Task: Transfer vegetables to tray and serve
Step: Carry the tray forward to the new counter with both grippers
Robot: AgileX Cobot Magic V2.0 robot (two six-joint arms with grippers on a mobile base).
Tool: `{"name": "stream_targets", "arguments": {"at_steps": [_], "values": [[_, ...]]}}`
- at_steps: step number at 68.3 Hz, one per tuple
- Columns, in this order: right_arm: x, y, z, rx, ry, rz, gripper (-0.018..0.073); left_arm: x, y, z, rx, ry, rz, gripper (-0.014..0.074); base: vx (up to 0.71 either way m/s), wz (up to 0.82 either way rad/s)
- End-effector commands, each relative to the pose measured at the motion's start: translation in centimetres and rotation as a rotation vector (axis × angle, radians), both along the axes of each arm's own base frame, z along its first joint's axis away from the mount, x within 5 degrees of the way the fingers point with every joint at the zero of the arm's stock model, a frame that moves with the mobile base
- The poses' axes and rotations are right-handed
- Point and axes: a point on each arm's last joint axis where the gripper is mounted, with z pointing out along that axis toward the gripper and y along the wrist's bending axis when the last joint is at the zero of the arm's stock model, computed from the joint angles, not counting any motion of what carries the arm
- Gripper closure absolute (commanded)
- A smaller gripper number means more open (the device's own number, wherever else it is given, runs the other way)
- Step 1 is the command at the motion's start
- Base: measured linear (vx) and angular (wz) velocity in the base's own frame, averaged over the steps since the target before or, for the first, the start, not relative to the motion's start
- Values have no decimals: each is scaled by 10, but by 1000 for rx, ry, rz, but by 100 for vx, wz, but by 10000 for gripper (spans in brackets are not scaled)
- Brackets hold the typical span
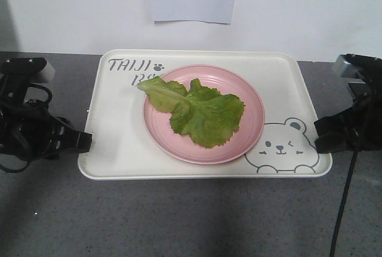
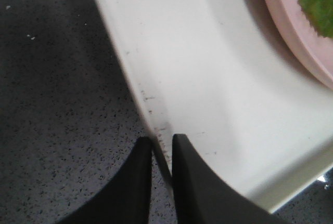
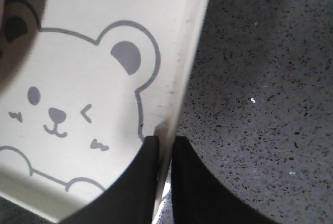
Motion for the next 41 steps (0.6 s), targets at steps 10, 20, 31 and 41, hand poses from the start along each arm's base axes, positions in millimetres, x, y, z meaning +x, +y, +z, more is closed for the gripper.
{"name": "stream_targets", "arguments": {"at_steps": [10,20,31,41], "values": [[-4,10,22,88,-73,29,562,-2,-5,22,-81,-89,6,602,0,0],[-4,10,22,88,-73,29,562,-2,-5,22,-81,-89,6,602,0,0],[-4,10,22,88,-73,29,562,-2,-5,22,-81,-89,6,602,0,0],[-4,10,22,88,-73,29,562,-2,-5,22,-81,-89,6,602,0,0]]}}
